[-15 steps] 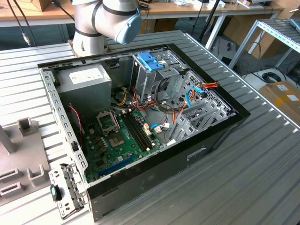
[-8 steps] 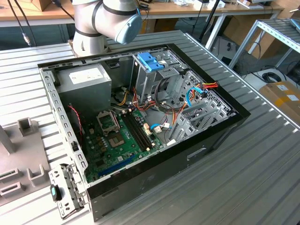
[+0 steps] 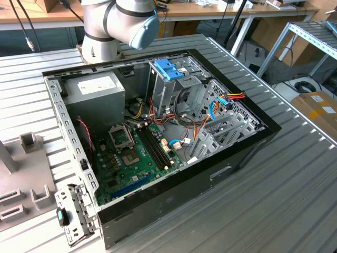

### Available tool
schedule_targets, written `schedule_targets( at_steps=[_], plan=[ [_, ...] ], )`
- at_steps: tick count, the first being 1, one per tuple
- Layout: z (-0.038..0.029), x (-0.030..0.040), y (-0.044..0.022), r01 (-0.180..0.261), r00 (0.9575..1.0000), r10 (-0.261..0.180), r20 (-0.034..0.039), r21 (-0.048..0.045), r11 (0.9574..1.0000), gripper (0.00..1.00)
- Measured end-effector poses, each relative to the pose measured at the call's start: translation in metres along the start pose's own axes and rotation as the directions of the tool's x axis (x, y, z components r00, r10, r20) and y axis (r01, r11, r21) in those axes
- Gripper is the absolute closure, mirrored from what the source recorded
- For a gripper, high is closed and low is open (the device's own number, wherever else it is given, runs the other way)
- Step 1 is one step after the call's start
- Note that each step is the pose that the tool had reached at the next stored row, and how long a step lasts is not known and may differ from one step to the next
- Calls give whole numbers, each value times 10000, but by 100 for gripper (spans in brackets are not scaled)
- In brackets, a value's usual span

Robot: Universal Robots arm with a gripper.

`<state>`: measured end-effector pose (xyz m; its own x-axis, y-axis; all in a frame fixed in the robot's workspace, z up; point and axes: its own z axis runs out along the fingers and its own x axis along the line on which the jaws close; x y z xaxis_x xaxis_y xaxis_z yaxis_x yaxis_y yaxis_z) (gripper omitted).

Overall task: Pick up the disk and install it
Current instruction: 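Pick up the disk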

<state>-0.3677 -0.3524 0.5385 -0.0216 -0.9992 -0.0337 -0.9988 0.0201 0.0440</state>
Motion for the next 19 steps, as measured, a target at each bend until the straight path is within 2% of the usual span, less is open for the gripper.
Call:
schedule_targets(
  at_steps=[19],
  plan=[
    [-6,-3,-137,0,10000,0,0,0,10000,63]
  ],
)
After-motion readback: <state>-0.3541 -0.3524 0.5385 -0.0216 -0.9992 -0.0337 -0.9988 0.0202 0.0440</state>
